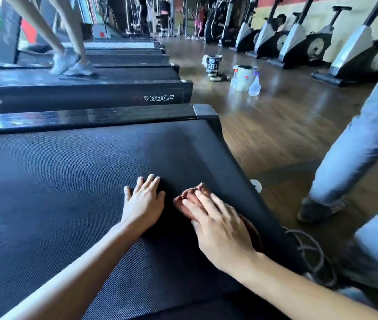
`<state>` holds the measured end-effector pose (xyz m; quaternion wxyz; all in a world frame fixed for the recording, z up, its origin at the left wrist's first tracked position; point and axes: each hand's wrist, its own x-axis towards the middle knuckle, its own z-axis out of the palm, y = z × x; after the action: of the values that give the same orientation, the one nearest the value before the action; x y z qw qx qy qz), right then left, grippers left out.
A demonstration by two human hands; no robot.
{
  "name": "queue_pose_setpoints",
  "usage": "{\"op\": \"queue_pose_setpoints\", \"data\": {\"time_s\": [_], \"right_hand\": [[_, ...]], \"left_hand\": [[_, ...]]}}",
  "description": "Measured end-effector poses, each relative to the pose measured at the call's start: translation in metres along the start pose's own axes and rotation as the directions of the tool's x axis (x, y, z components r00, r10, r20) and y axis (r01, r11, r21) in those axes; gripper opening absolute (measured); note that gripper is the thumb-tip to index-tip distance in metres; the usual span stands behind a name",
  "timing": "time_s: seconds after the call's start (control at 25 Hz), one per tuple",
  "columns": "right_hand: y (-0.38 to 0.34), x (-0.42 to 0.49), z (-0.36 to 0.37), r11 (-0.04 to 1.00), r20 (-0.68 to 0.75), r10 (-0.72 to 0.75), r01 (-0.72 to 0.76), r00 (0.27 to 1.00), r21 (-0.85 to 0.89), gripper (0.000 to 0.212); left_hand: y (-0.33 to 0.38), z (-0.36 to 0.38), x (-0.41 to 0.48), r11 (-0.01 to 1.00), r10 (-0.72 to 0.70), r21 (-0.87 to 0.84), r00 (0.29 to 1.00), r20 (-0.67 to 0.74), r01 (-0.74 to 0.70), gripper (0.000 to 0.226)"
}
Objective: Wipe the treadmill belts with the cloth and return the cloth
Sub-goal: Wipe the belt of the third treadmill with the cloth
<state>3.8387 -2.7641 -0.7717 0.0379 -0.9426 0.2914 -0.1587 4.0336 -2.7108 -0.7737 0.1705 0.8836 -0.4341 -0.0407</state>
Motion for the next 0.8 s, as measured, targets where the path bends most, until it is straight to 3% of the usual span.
{"op": "queue_pose_setpoints", "data": {"time_s": [0.32,0.56,0.72,0.8], "right_hand": [[0.002,-0.086,-0.042,0.995,0.016,-0.034,0.036,0.999,-0.091,0.039],[0.058,-0.08,-0.062,0.978,0.177,0.211,-0.208,0.961,-0.032,0.053],[0.07,-0.095,-0.066,1.0,0.174,0.023,-0.023,0.984,-0.001,0.054],[0.09,-0.085,-0.071,0.977,0.196,0.206,-0.214,0.959,0.021,0.054]], "left_hand": [[0.019,0.012,-0.044,0.996,0.023,0.089,0.999,-0.04,-0.02,0.054],[0.018,0.014,-0.043,0.996,0.013,0.088,0.999,-0.036,-0.01,0.054],[0.018,0.016,-0.043,0.996,0.027,0.082,0.998,-0.049,-0.023,0.054],[0.017,0.015,-0.042,0.996,0.029,0.083,0.998,-0.048,-0.025,0.054]]}}
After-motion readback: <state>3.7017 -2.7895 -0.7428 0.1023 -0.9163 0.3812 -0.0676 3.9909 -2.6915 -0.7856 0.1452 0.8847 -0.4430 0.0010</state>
